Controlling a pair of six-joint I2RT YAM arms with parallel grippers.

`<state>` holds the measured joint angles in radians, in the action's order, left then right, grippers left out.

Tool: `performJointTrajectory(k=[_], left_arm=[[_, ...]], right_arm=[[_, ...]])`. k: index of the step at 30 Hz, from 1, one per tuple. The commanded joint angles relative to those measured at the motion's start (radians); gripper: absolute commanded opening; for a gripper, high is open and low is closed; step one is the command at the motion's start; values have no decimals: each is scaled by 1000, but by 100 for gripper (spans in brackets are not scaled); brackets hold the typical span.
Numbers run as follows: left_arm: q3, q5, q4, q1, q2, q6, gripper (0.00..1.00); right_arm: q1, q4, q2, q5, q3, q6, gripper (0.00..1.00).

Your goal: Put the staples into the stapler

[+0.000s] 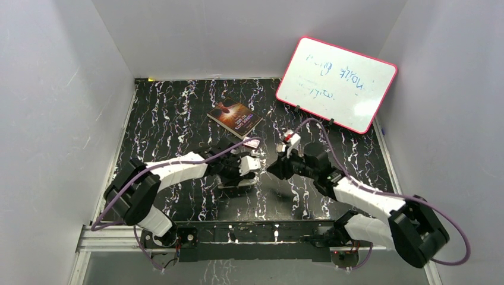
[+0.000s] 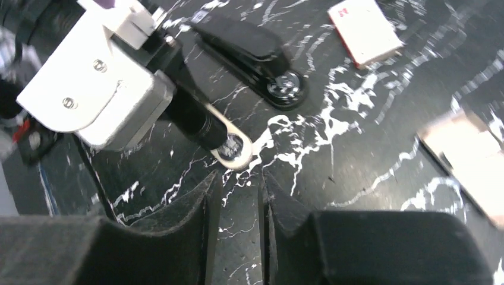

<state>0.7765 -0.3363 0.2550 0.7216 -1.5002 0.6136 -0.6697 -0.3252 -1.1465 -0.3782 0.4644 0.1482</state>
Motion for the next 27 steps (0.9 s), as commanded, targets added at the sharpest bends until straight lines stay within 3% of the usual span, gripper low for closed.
performJointTrajectory(k=[1,4,8,11,13,17,20,24,27], left_arm=[[102,-16,-47,73,-74,-111,9],[152,0,-100,121,-135,-196,2],[238,24,-187,177,-219,-321,3],[284,68,-223,185,-275,-406,15],[287,100,-216,186,-288,-415,28],[247,120,-198,185,-227,-408,46],[201,114,-193,186,-168,-411,61],[126,129,-216,184,-129,-418,61],[89,133,-246,184,-121,-444,52]], right_arm=[[4,-134,135,290,-85,324,33],[3,-140,219,415,-174,498,31],[3,-149,322,575,-267,707,35],[4,-135,391,661,-326,894,36],[3,-120,427,689,-351,988,38],[4,-174,466,706,-396,1062,42],[3,-185,468,715,-406,1099,53],[4,-267,417,657,-418,1132,55],[4,-339,344,617,-413,1152,56]])
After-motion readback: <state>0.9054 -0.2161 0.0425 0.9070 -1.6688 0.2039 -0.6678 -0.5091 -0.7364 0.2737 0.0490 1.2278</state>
